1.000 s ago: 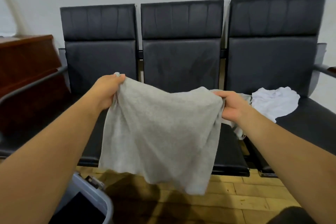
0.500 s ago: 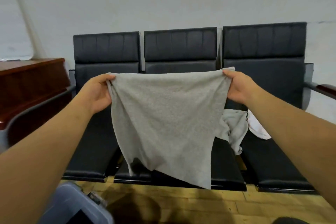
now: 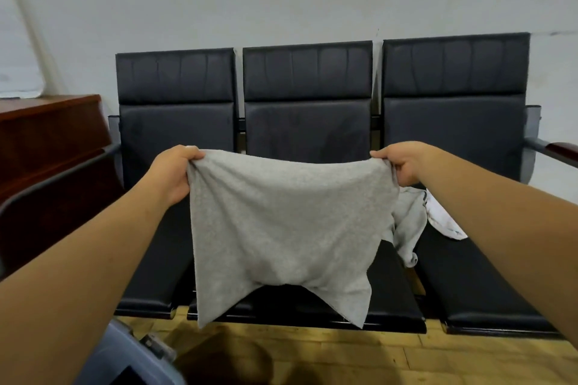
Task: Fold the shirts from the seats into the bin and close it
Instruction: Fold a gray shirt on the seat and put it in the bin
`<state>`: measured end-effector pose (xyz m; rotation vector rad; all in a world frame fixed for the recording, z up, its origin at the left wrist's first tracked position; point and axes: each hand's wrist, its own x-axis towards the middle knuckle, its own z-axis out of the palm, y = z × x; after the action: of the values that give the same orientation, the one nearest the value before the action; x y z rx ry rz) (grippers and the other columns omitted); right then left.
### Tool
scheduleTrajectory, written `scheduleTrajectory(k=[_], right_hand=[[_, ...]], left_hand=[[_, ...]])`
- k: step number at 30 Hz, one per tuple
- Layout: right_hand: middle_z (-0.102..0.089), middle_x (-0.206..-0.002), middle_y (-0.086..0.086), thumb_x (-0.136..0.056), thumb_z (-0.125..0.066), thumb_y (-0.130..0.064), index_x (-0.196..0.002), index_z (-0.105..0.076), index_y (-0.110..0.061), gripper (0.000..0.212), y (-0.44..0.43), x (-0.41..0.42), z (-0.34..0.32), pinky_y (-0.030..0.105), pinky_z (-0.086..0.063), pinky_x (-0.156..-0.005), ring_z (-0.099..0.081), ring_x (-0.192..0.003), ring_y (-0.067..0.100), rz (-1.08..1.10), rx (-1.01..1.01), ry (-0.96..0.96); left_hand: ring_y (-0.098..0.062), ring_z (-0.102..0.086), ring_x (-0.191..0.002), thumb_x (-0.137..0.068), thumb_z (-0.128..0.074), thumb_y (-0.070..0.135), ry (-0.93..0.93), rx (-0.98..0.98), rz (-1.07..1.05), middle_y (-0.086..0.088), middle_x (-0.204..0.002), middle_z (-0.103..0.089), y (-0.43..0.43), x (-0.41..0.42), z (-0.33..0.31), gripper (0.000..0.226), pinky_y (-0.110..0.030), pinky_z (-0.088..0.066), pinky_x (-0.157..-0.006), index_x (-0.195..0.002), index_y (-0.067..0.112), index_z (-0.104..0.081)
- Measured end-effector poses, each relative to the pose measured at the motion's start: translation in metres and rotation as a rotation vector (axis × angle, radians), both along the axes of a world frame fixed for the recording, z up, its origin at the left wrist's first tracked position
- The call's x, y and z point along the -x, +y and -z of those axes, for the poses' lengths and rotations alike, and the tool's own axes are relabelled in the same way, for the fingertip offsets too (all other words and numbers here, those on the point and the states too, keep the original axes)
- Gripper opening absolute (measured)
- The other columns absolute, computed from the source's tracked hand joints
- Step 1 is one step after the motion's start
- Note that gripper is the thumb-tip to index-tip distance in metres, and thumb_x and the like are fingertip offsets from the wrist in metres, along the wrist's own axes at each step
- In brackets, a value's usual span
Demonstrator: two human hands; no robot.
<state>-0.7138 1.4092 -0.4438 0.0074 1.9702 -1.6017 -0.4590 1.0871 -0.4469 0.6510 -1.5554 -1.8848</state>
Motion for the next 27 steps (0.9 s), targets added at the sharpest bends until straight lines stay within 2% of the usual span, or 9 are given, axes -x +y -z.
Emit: scheduleTrajectory(k=[2,5,9,12,15,18,21,23,27], right_hand=[[-0.068,-0.118,0.014,-0.101,-0.055,-0.015,-0.130,-0.057,-0.003,0.032,-0.006,0.004,0.004,0.045,-0.057,-0.067,-0.068,-0.100,0.028,-0.053,0.089,-0.030],[-0.053,-0.139,0.018,-0.100,-0.045,0.006,-0.144,-0.043,-0.003,0.045,-0.026,0.021,0.017,0.045,-0.052,-0.091,-0.060,-0.118,0.033,-0.042,0.245,0.026],[-0.065,-0.120,0.021,-0.093,-0.058,0.006,-0.101,-0.069,-0.004,0.017,-0.064,0.055,0.016,0.042,-0.057,-0.081,-0.064,-0.087,0.025,0.081,0.218,0.303],[-0.066,-0.121,0.022,-0.094,-0.060,-0.003,-0.113,-0.070,-0.002,0.022,-0.084,0.073,-0.020,0.040,-0.057,-0.078,-0.063,-0.093,0.026,0.187,0.288,0.451],[-0.066,-0.107,0.008,-0.100,-0.052,-0.009,-0.109,-0.070,-0.013,0.020,-0.094,0.082,-0.074,0.032,-0.056,-0.067,-0.064,-0.094,0.022,0.206,0.455,0.536],[-0.066,-0.104,0.007,-0.099,-0.049,-0.006,-0.100,-0.070,-0.014,0.022,-0.094,0.083,-0.116,0.032,-0.057,-0.070,-0.064,-0.094,0.021,0.218,0.592,0.590],[-0.065,-0.110,0.009,-0.096,-0.049,-0.004,-0.097,-0.071,-0.014,0.024,-0.084,0.077,-0.118,0.037,-0.059,-0.080,-0.063,-0.099,0.023,0.226,0.581,0.600],[-0.065,-0.116,0.011,-0.093,-0.052,-0.007,-0.095,-0.072,-0.016,0.022,-0.073,0.068,-0.095,0.044,-0.057,-0.091,-0.063,-0.105,0.026,0.247,0.510,0.574],[-0.068,-0.100,0.016,-0.094,-0.055,-0.007,-0.095,-0.068,-0.009,0.013,-0.046,0.037,-0.003,0.042,-0.058,-0.069,-0.067,-0.083,0.027,0.245,0.456,0.359]], left_hand=[[-0.024,-0.063,-0.098,-0.086,-0.063,0.004,-0.081,0.072,-0.018,-0.010,-0.107,-0.062,-0.011,0.012,0.012,0.009,-0.041,-0.054,-0.090,-0.094,0.008,-0.061],[-0.030,-0.066,-0.106,-0.083,-0.068,0.003,-0.187,0.112,-0.085,-0.014,-0.116,-0.067,-0.031,0.037,0.026,0.025,-0.046,-0.052,-0.099,-0.107,-0.001,-0.066],[-0.029,-0.064,-0.105,-0.089,-0.066,0.005,-0.234,0.122,-0.150,-0.014,-0.115,-0.065,-0.044,0.078,0.020,0.016,-0.045,-0.052,-0.098,-0.104,0.001,-0.062],[-0.027,-0.066,-0.098,-0.094,-0.057,0.003,-0.093,0.055,-0.147,-0.013,-0.111,-0.067,-0.046,0.110,-0.012,0.013,-0.035,-0.056,-0.080,-0.107,0.003,-0.061],[-0.023,-0.072,-0.093,-0.089,-0.057,0.001,0.129,-0.018,-0.071,-0.012,-0.103,-0.074,-0.050,0.134,-0.058,0.021,-0.033,-0.060,-0.074,-0.105,0.003,-0.070],[-0.018,-0.064,-0.076,-0.087,-0.051,-0.002,0.272,0.046,-0.014,-0.005,-0.082,-0.065,-0.052,0.138,-0.093,0.017,-0.028,-0.058,-0.067,-0.080,0.009,-0.062],[-0.021,-0.060,-0.091,-0.083,-0.042,-0.010,0.242,0.149,-0.067,-0.009,-0.101,-0.061,-0.057,0.132,-0.095,0.033,-0.031,-0.057,-0.079,-0.085,0.014,-0.065],[-0.022,-0.058,-0.093,-0.079,-0.041,-0.013,0.160,0.208,-0.047,-0.010,-0.105,-0.059,-0.061,0.123,-0.071,0.040,-0.031,-0.054,-0.074,-0.089,0.017,-0.066],[-0.027,-0.062,-0.094,-0.080,-0.042,-0.018,-0.026,0.177,0.055,-0.014,-0.107,-0.062,-0.058,0.089,0.016,0.045,-0.034,-0.053,-0.070,-0.097,0.017,-0.066]])
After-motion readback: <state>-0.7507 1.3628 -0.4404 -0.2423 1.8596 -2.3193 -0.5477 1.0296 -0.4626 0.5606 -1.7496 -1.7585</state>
